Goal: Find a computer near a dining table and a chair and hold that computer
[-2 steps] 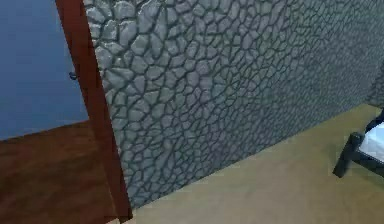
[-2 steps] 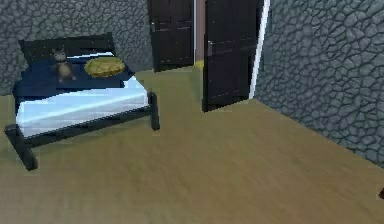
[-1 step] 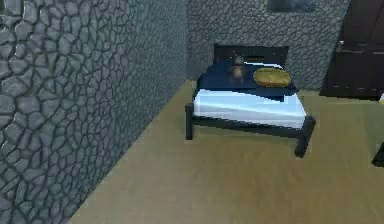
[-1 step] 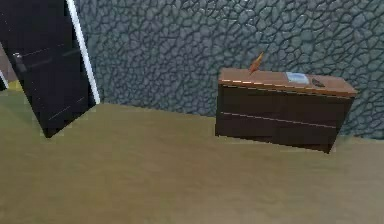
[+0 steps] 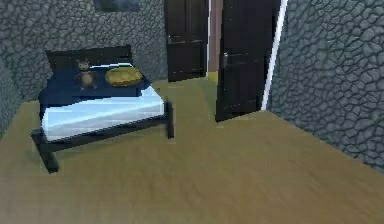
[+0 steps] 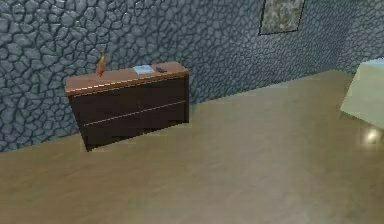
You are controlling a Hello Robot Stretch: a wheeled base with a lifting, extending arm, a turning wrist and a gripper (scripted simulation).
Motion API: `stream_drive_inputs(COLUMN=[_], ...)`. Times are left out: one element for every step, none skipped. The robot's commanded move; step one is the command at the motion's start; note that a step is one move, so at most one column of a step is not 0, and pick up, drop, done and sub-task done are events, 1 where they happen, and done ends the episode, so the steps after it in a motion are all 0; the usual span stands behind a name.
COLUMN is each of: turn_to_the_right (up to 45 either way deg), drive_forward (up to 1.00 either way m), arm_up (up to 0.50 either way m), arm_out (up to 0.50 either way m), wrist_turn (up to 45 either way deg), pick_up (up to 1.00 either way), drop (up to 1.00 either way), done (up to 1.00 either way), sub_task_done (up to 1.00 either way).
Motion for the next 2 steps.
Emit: stream_drive_inputs(turn_to_the_right=[0.0,3.0], drive_forward=[1.00,0.00], arm_up=[0.00,0.00], arm_out=[0.00,0.00], wrist_turn=[0.0,0.0], pick_up=[0.00,0.00], drop=[0.00,0.00], done=[0.00,0.00], sub_task_done=[0.00,0.00])
